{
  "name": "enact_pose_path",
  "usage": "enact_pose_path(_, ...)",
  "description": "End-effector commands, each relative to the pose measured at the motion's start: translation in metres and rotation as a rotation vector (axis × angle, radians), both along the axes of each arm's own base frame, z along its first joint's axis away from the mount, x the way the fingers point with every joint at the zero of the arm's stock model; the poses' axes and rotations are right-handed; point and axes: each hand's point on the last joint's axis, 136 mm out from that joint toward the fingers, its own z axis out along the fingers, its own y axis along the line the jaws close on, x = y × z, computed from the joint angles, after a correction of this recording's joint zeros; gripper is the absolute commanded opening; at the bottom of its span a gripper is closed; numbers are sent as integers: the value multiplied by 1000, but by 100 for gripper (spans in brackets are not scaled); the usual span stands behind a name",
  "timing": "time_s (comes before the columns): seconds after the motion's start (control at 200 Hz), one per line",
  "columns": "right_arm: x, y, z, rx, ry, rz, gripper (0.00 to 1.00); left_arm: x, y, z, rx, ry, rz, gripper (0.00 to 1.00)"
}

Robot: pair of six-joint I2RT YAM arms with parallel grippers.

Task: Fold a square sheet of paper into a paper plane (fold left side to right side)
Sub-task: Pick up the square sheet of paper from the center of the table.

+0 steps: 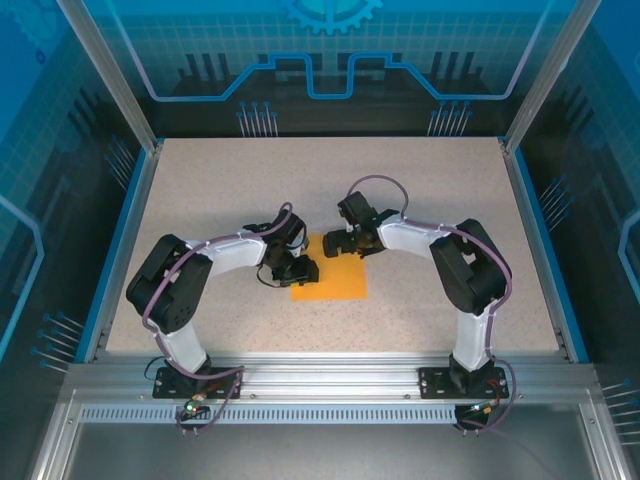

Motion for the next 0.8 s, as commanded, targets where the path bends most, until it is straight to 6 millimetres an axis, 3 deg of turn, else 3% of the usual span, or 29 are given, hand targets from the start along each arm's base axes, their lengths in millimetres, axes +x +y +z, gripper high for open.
enact_pose_path(0.0,-28,16,0,34,68,45,99,-4,9,-16,45,30,22,43)
enact_pose_path(0.145,-35,21,6,33,65,63,98,-3,7,-16,32,26,27,43)
enact_pose_path(0.295,-40,22,6,28,77,76,87,-1,4,-13,11,14,28,43)
enact_pose_path(0.57,-42,25,11,41,82,97,63,1,2,-8,-7,-5,23,43)
enact_pose_path(0.79,-42,28,22,70,69,122,40,6,0,20,-42,-85,3,49)
